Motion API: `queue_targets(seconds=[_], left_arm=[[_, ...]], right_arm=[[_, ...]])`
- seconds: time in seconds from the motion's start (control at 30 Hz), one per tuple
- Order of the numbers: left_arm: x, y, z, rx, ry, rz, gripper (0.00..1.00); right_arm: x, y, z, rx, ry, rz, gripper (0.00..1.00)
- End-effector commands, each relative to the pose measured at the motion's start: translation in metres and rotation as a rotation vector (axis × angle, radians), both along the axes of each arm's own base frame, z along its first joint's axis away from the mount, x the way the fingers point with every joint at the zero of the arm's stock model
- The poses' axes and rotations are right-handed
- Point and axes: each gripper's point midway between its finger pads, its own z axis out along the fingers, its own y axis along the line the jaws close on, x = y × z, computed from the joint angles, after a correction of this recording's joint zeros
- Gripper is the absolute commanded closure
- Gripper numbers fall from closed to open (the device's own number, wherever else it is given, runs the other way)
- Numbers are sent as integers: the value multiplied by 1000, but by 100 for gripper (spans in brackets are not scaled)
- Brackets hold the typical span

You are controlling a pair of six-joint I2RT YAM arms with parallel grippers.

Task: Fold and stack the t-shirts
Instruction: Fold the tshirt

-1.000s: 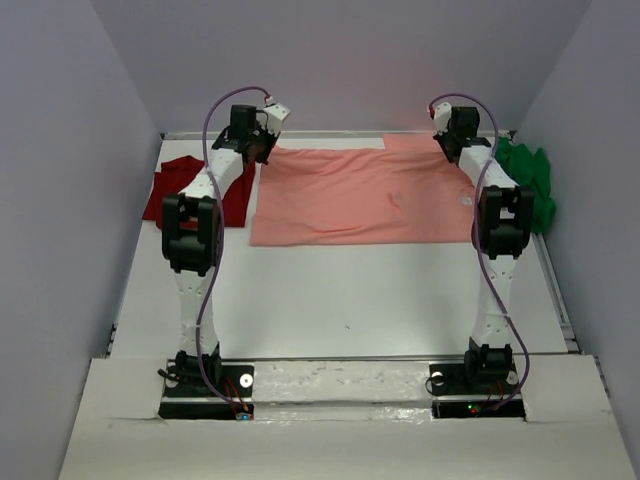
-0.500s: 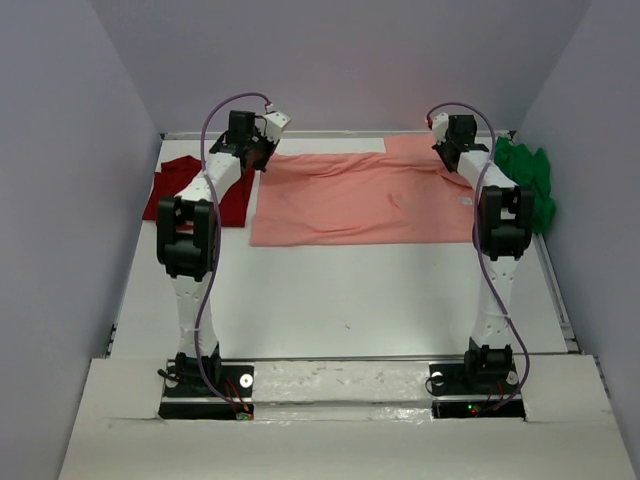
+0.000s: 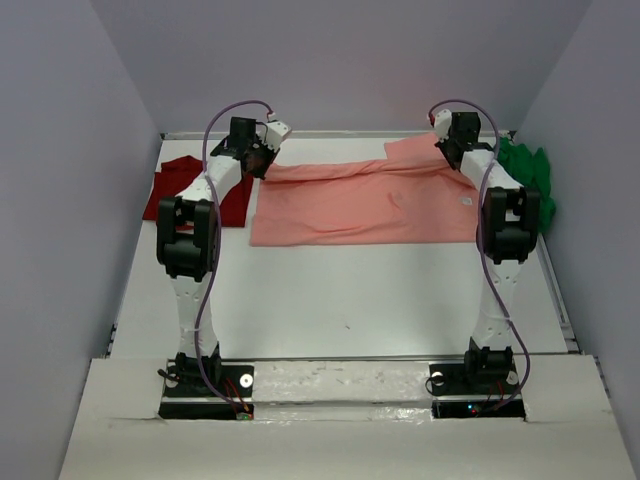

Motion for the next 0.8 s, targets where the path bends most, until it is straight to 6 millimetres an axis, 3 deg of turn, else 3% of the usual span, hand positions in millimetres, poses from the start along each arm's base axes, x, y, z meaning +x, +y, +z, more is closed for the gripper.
queue_targets(seconds=[0.0,0.4,0.77], left_arm=[[-3,1,38,0,-62,-18,100],[-9,1,22,28,-9,-36,100],[-16,-7,-14,143,68,-53,100]], right_arm=[[4,-2,38,-41,-85,-8,100],[-6,-6,26,-79,-39,-4,100],[-21,-6,13,-93,25,24,100]])
